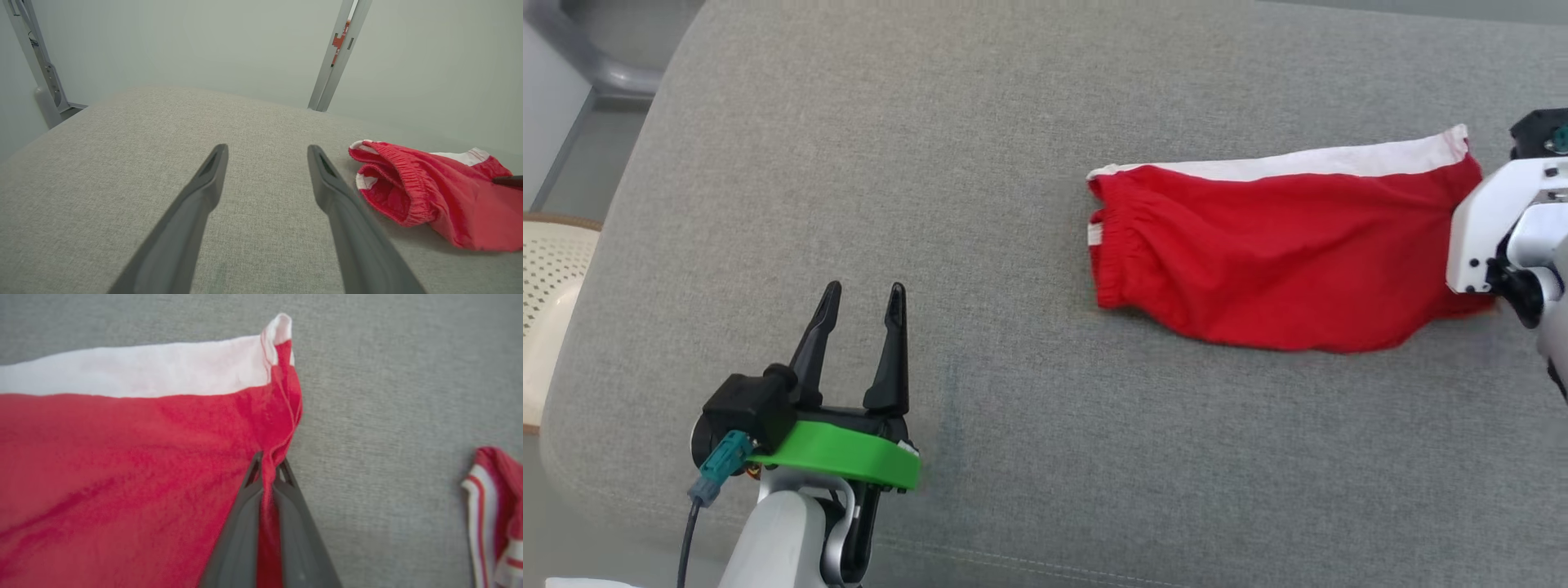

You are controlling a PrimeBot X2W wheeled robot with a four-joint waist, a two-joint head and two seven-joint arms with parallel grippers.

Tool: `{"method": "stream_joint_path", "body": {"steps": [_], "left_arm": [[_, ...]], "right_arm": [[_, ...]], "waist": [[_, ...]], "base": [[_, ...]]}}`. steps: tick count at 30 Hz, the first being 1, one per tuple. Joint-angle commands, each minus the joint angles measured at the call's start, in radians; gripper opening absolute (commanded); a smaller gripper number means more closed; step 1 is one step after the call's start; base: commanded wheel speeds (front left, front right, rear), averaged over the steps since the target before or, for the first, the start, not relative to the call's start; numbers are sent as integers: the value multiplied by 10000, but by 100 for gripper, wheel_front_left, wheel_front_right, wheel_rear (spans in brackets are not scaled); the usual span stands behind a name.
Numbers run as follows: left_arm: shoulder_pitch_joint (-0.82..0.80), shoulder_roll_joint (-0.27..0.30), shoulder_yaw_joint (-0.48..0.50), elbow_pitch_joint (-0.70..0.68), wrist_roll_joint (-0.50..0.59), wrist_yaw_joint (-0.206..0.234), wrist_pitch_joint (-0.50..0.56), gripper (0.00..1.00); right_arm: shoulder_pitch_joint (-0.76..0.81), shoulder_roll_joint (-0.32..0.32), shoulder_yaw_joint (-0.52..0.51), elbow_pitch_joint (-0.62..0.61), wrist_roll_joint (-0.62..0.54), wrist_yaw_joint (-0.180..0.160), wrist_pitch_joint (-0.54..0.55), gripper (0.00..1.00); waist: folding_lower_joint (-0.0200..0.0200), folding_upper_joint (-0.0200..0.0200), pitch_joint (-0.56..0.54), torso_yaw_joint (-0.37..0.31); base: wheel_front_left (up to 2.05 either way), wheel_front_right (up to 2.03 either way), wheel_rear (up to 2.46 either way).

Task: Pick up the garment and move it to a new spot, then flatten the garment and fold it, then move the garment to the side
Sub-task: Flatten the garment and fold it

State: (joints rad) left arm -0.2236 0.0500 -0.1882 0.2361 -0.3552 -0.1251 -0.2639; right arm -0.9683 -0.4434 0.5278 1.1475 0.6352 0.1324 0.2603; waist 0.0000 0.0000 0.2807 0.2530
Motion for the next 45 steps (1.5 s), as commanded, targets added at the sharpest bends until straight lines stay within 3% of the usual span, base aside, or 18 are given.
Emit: {"method": "stream_joint_path", "body": {"steps": [1, 12, 18, 33, 43, 45], "left_arm": [[149, 15, -27, 50, 39, -30, -1, 100], [148, 19, -280, 169, -92, -43, -1, 100], [233, 19, -303, 247, -110, -47, -1, 100], [250, 17, -508, 291, -299, -57, -1, 100], [-13, 19, -741, 271, -485, -62, -1, 100], [-22, 19, -760, 269, -514, -60, -1, 100]], "right_arm": [[75, -190, -79, 87, -155, -27, -162, 0], [-353, -741, -685, 513, -799, -26, -626, 0], [-593, 35, -561, 206, -1229, -24, -471, 0], [62, 2204, 316, -2108, -1270, -23, 1406, 0], [129, 2876, -499, -1488, -1424, -23, 1520, 0], [114, 3004, -608, -1351, -1488, -23, 1430, 100]], "waist": [[0, 0, -421, -398], [0, 0, -958, -840], [0, 0, -1202, -841], [0, 0, -1246, -465], [0, 0, -945, 24], [0, 0, -888, 61]], "base": [[0, 0, 0], [0, 0, 0], [0, 0, 0], [0, 0, 0], [0, 0, 0], [0, 0, 0]]}}
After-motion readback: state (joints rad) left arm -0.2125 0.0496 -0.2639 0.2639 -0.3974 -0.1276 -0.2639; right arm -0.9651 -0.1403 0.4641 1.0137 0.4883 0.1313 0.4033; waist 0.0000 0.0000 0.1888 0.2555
